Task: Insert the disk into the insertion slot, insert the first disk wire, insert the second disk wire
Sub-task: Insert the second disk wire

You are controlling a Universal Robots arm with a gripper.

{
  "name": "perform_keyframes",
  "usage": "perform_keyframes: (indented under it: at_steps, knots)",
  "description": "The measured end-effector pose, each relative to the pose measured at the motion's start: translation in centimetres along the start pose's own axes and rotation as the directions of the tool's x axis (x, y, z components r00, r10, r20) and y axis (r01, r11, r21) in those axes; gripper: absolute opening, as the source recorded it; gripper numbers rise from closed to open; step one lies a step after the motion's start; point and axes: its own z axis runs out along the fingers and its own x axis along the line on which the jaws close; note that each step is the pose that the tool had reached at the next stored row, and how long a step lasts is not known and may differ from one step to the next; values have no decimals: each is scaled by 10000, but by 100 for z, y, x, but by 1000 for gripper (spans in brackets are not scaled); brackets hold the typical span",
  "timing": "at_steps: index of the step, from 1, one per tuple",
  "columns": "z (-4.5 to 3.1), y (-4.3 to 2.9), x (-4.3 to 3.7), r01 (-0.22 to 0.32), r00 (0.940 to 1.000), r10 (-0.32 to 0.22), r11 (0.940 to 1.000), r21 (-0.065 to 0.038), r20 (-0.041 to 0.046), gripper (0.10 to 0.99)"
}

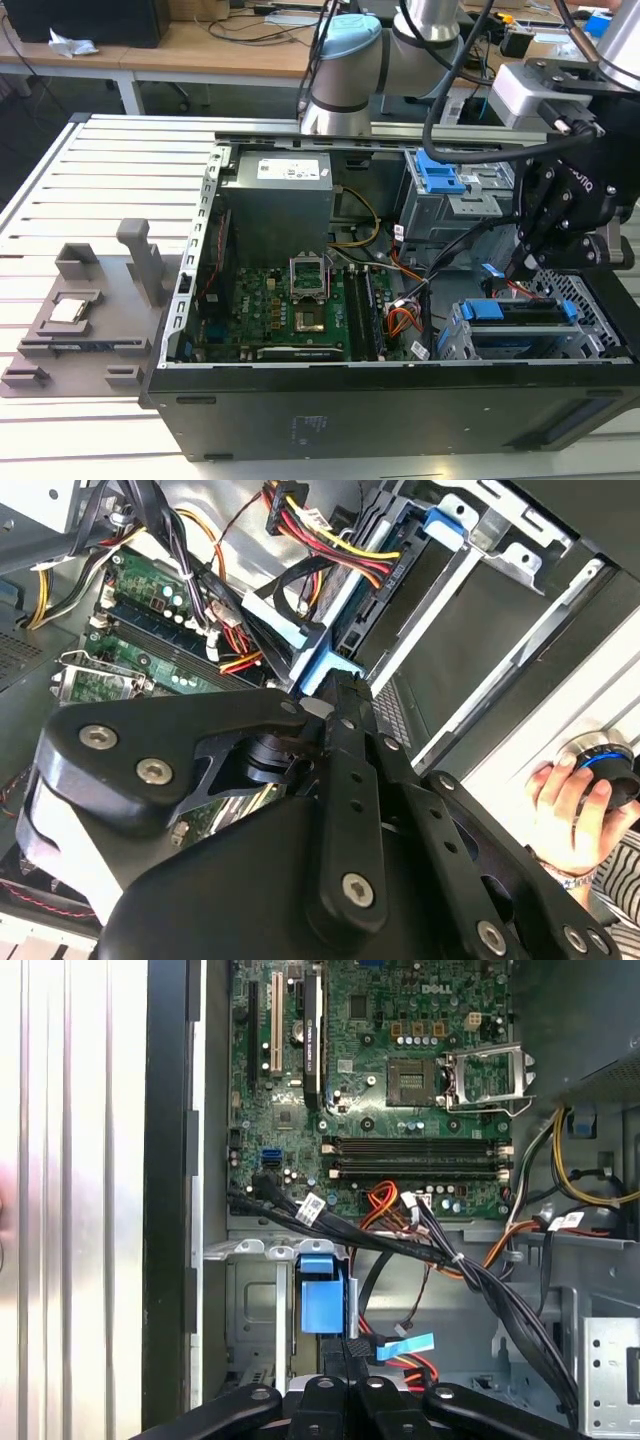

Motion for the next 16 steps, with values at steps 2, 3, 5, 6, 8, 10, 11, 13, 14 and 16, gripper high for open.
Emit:
perform_keyframes:
  at_steps: [2, 3, 5, 6, 8, 10, 11, 13, 14, 16]
  knots:
    - [25, 6, -6, 1, 10000, -1, 10000, 0, -2, 106]
    - [35, 7, -13, 0, 10000, 0, 10000, 0, 0, 106]
    - [43, 7, -32, 1, 10000, -1, 10000, 0, -2, 106]
    - [49, 7, -57, 1, 10000, -1, 10000, 0, -1, 106]
    - [56, 7, -100, 1, 10000, -1, 10000, 0, -4, 106]
    - [80, 7, -231, 19, 10000, -19, 10000, 1, -60, 106]
    - [88, 7, -264, 26, 10000, -26, 10000, 1, -80, 106]
    - [108, 6, -294, 37, 9999, -37, 10000, 2, -104, 106]
    - [112, 6, -294, 37, 9999, -37, 10000, 2, -105, 106]
    - [117, 6, -294, 37, 9999, -37, 10000, 2, -109, 106]
